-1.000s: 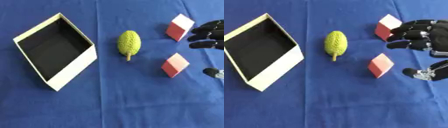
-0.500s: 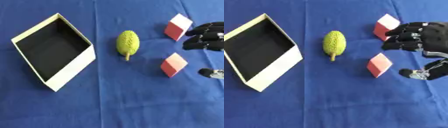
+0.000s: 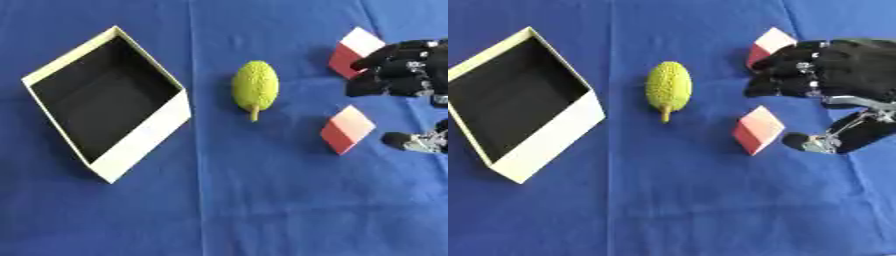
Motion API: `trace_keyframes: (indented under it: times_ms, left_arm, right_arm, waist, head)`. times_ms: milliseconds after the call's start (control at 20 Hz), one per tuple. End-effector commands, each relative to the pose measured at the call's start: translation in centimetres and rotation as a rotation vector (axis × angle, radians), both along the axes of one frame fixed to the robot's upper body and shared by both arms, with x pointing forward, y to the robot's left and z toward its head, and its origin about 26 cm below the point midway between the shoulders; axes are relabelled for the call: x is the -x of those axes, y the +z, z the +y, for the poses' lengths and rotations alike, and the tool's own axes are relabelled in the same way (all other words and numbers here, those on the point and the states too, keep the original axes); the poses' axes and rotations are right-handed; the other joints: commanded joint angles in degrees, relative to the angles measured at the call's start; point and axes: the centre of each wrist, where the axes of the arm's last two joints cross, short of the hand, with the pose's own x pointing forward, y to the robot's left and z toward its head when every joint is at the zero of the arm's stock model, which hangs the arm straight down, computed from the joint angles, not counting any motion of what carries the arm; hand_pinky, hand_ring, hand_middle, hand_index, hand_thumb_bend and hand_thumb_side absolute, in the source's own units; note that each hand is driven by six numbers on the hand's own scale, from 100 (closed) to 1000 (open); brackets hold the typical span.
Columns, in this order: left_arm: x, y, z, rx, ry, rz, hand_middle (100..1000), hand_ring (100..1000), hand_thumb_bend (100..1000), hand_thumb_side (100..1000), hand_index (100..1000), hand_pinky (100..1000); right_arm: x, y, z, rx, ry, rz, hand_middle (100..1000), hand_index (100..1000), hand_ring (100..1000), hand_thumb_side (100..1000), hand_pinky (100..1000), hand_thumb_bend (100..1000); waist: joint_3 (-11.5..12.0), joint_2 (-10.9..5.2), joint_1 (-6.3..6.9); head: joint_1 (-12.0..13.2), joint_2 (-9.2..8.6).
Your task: Pick up objects on the table and place them in the box.
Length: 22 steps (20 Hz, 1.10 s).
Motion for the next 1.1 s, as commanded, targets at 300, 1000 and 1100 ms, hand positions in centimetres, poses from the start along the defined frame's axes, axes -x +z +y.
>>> trace_keyframes:
  times_ms: [300,1000,1100]
  left_arm:
    - [0.2,1.1,0.0,-0.027,-0.009,-0.031,758,759,134,696,842,707]
    - [0.2,1.0,-0.1,-0.021,-0.013,-0.024,758,759,129,700,839,706]
    - [0.2,0.9,-0.1,-0.019,-0.013,-0.024,758,759,128,700,839,706]
  right_arm:
    - [-0.6,0.9,-0.1,0.033,-0.054,0.059,856,986,953,319,900,301]
    - [-3.4,-0.3,-2.2,0.046,-0.151,0.126,853,981,953,310,900,321]
    - [-3.6,-0.5,-2.4,0.044,-0.152,0.138,850,979,952,315,900,315]
  waist:
    - [0.5,-0.73,0.01]
    - [1.1,-0.46,0.00]
    - [1.1,-0.40,0.01]
  head:
    - [-0.4,-0.54]
    - [-0.7,-0.91]
    - [-0.7,-0.91]
